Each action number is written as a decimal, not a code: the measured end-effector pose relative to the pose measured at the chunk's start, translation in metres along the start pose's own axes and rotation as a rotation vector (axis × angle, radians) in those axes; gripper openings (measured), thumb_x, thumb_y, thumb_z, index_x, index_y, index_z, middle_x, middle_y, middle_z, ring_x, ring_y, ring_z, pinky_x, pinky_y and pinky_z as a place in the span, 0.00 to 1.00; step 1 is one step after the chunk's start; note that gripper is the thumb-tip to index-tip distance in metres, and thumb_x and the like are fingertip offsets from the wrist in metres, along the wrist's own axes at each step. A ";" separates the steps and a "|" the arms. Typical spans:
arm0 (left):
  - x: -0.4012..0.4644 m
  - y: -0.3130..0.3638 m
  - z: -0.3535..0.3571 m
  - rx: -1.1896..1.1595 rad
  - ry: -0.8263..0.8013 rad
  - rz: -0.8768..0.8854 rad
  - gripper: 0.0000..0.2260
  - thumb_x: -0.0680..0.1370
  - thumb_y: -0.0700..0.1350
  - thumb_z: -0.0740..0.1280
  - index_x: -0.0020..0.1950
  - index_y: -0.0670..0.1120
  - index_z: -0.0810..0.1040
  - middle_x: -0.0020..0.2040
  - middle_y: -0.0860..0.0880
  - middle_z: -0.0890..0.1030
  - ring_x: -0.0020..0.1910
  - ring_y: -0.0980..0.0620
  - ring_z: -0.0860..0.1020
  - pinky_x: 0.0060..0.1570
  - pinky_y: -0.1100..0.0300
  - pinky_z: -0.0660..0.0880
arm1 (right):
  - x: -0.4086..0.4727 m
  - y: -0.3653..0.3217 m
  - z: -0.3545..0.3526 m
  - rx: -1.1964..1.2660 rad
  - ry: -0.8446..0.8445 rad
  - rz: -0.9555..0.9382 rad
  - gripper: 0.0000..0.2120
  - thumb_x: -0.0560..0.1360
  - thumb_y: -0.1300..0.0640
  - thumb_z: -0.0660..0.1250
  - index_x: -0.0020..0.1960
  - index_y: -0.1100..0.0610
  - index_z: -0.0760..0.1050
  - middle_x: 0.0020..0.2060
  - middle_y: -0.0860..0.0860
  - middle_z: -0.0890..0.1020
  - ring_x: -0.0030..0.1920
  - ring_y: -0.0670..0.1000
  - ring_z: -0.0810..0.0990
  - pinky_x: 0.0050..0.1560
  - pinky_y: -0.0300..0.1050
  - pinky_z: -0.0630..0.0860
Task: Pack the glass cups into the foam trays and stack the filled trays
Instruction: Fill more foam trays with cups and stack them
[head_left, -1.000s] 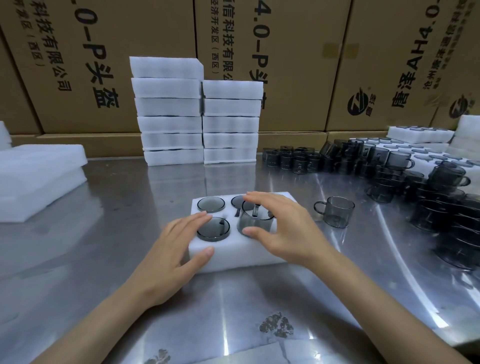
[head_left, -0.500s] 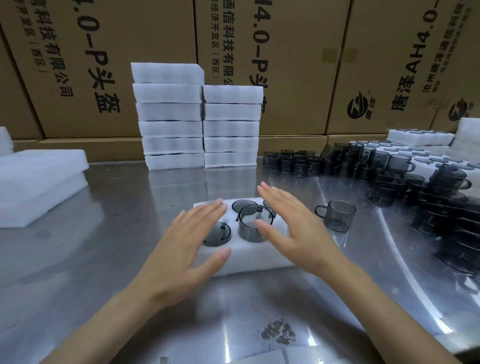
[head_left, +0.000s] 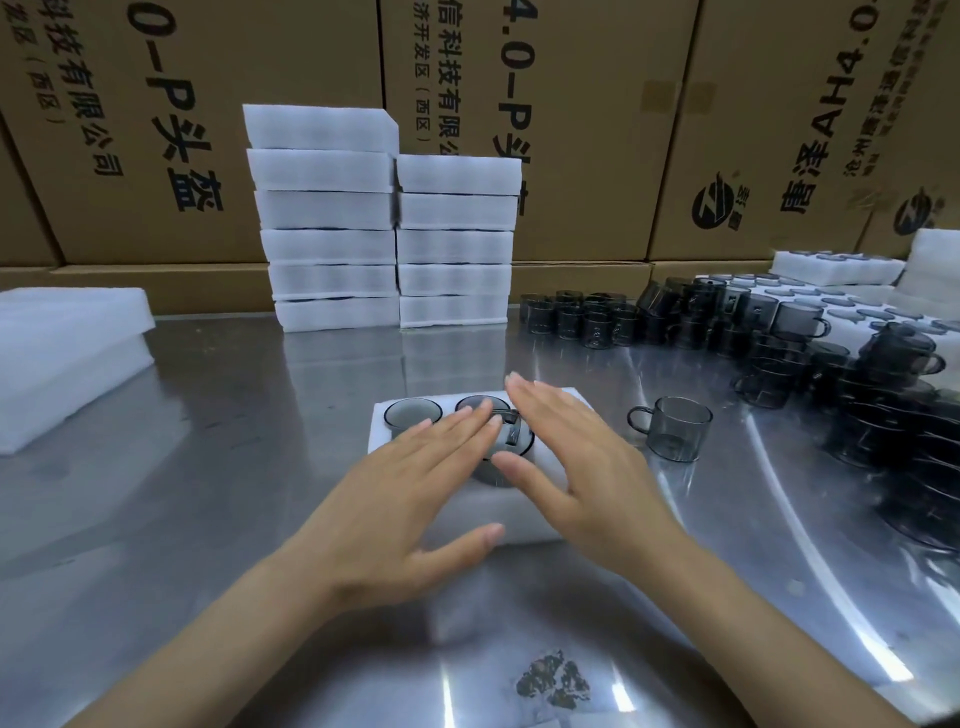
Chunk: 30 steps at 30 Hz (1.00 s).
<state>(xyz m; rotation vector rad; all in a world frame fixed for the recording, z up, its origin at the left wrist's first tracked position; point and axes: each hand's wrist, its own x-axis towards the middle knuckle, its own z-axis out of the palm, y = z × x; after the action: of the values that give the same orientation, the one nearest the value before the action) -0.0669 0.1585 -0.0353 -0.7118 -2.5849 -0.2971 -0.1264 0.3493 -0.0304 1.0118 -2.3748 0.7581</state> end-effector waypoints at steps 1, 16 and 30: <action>0.000 0.000 0.001 -0.003 0.000 0.003 0.34 0.76 0.63 0.55 0.77 0.47 0.54 0.77 0.53 0.53 0.76 0.61 0.50 0.74 0.61 0.49 | -0.001 0.000 0.000 -0.023 -0.049 -0.015 0.29 0.77 0.39 0.56 0.75 0.50 0.60 0.72 0.38 0.59 0.72 0.35 0.54 0.68 0.25 0.47; 0.003 0.005 0.012 0.189 -0.003 -0.048 0.30 0.75 0.61 0.56 0.70 0.45 0.72 0.69 0.49 0.72 0.66 0.50 0.74 0.68 0.50 0.61 | -0.004 0.009 0.007 -0.034 -0.104 0.030 0.23 0.79 0.42 0.48 0.70 0.45 0.68 0.69 0.39 0.69 0.72 0.41 0.60 0.70 0.41 0.51; -0.004 0.006 0.012 0.215 0.134 -0.016 0.22 0.77 0.54 0.58 0.65 0.45 0.77 0.65 0.50 0.76 0.62 0.49 0.77 0.64 0.52 0.67 | 0.002 0.107 -0.023 -0.055 0.062 0.819 0.31 0.75 0.62 0.61 0.76 0.58 0.55 0.73 0.56 0.60 0.71 0.59 0.59 0.68 0.51 0.60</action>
<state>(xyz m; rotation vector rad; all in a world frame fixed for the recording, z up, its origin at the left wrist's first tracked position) -0.0648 0.1653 -0.0471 -0.5736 -2.4489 -0.0677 -0.2044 0.4248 -0.0450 -0.0600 -2.7142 0.9540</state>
